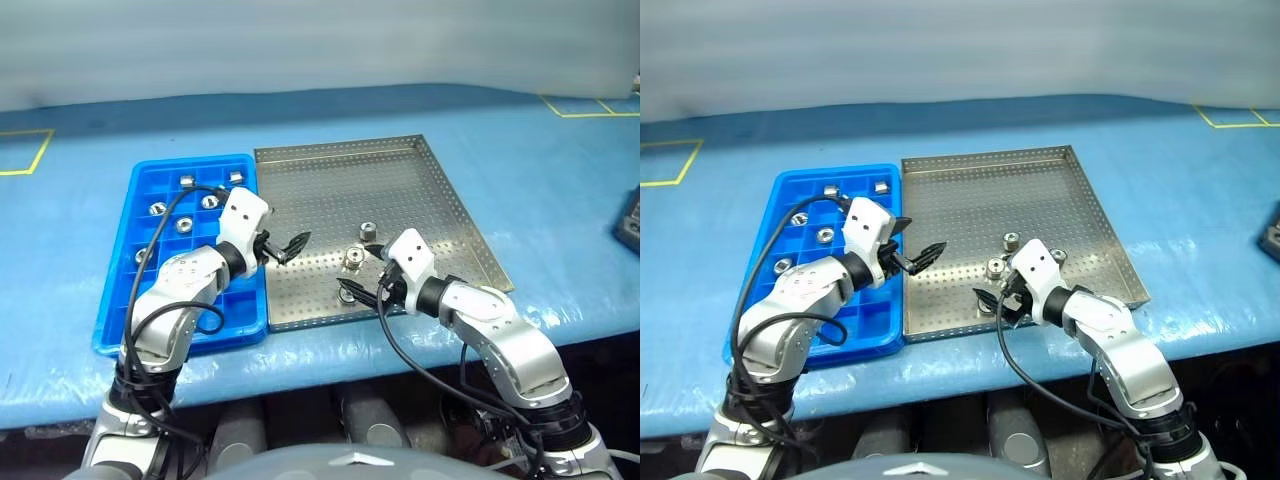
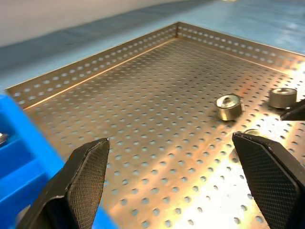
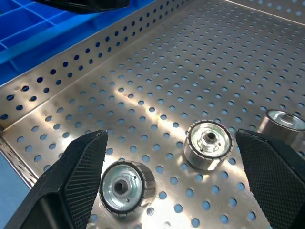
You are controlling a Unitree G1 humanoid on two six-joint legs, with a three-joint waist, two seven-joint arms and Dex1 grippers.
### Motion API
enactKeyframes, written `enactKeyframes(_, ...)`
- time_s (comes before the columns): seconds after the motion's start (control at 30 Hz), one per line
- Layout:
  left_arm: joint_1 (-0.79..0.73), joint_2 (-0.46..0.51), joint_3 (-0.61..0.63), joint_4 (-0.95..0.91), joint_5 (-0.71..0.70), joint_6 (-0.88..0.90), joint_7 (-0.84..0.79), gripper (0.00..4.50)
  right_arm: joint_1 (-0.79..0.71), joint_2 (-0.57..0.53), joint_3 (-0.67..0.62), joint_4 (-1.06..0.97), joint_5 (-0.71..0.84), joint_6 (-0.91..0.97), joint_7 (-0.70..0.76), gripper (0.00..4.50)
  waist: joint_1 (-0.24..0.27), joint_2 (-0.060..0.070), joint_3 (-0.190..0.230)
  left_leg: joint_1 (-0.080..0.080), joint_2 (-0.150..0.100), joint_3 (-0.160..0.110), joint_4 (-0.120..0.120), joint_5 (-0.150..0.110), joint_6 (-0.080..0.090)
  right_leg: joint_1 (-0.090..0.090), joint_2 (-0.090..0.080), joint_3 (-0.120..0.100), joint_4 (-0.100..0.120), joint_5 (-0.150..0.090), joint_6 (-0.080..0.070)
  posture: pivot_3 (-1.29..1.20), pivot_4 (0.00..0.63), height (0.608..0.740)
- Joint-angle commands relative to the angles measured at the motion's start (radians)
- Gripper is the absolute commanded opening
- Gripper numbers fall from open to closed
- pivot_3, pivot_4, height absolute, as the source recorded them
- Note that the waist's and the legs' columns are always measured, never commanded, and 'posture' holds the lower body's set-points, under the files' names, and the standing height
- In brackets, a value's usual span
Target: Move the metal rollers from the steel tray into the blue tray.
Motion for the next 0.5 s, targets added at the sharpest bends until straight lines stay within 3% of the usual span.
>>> enactKeyframes(0.03, -0.099, -0.031, -0.079, 0.157, 0.0, -0.043, -0.066, 4.47, 0.029, 0.0, -0.051, -0.069, 0.005, 0.005, -0.035, 4.5, -0.005, 0.0, 0.0, 0.0, 0.0, 0.0, 0.001, 0.0, 0.0, 0.0, 0.0, 0.0, 0.0, 0.0, 0.0, -0.2, 0.15, 0.74)
enactKeyframes(0.5, -0.235, -0.097, -0.233, 0.481, 0.11, -0.136, -0.126, 4.47, 0.051, 0.027, -0.026, -0.102, 0.008, 0.007, -0.073, 4.5, -0.104, 0.001, 0.0, 0.0, 0.0, 0.001, 0.0, 0.0, 0.0, 0.0, 0.0, 0.001, 0.0, 0.0, 0.001, -0.25, 0.15, 0.74)
